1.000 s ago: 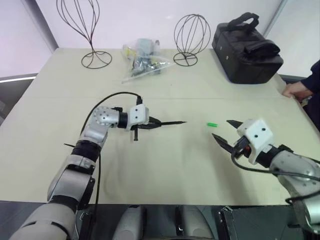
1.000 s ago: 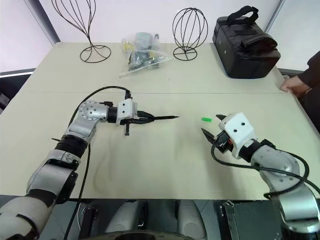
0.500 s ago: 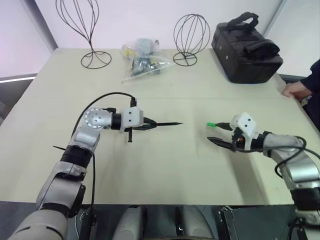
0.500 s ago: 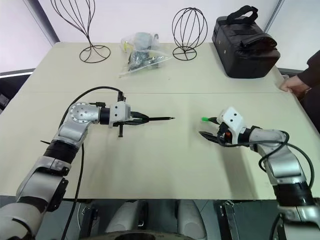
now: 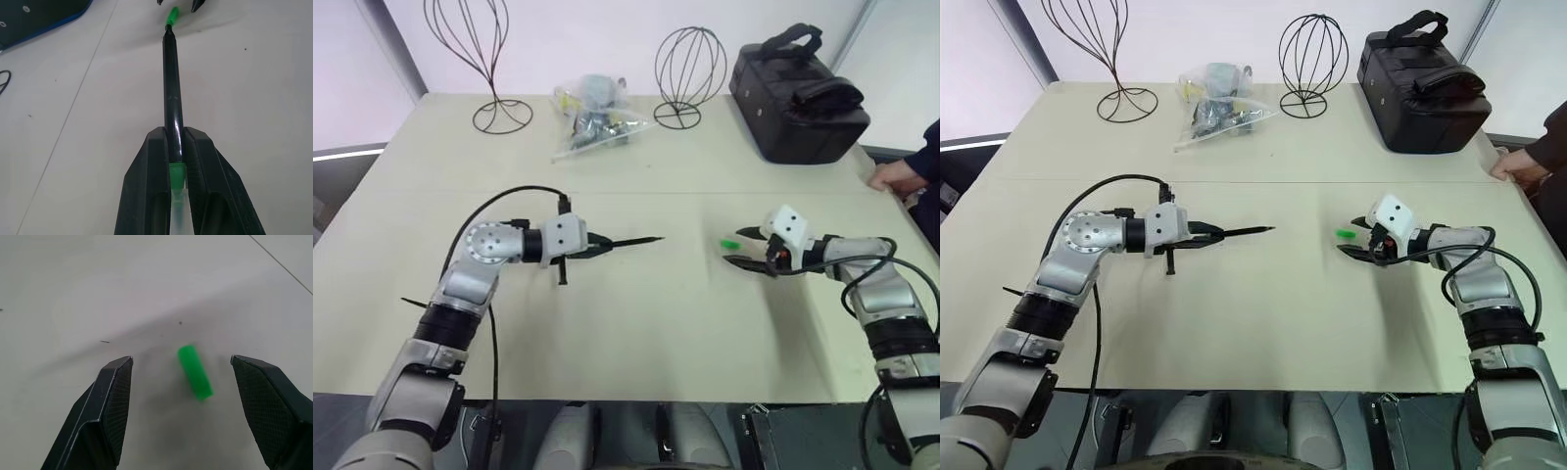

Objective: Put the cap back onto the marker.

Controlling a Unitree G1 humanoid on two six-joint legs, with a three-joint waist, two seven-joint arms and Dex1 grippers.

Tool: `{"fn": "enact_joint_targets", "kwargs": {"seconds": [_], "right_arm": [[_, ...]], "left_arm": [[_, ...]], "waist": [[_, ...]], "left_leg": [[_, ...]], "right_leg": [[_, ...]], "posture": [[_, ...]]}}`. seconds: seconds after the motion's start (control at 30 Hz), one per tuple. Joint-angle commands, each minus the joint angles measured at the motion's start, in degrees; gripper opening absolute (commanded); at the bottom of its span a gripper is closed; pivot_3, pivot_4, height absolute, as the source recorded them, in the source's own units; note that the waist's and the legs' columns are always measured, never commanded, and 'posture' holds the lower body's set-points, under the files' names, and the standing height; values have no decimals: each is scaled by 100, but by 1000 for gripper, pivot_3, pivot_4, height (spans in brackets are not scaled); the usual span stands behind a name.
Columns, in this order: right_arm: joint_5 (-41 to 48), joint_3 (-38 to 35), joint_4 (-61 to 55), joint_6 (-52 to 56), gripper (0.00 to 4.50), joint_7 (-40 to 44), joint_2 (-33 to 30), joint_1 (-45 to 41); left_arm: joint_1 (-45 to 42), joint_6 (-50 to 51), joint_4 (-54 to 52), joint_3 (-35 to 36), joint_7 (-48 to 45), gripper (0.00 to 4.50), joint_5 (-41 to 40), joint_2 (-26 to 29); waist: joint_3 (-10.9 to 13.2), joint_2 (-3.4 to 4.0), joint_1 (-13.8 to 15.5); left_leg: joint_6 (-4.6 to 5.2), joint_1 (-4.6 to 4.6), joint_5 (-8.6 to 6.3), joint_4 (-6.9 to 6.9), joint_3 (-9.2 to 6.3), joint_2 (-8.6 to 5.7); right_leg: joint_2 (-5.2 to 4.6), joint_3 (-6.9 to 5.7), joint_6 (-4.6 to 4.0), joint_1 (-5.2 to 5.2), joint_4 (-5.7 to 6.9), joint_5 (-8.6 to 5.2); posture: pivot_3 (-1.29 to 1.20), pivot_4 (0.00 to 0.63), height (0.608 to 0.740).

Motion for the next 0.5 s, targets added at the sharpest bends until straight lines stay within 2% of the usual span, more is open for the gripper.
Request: {"fn": "enact_joint_targets", "kwargs": {"seconds": [0.03, 0.5], "right_arm": [[-79, -25, 312, -309, 3277, 66, 37, -258], [-320, 54, 1261, -807, 3277, 60, 254, -569]], "left_arm": [[9, 97, -320, 118, 113, 47, -93, 62], [25, 289, -553, 136, 236, 47, -117, 152]], "waist": [[0, 0, 0], [1, 2, -5]], "left_leg": [[0, 0, 0, 0, 0, 0], [0, 0, 0, 0, 2, 0]], "right_leg": [[0, 0, 0, 0, 0, 0], [-1, 2, 0, -2, 1, 0]], "posture": [[0, 150, 740], [0, 150, 740]]}}
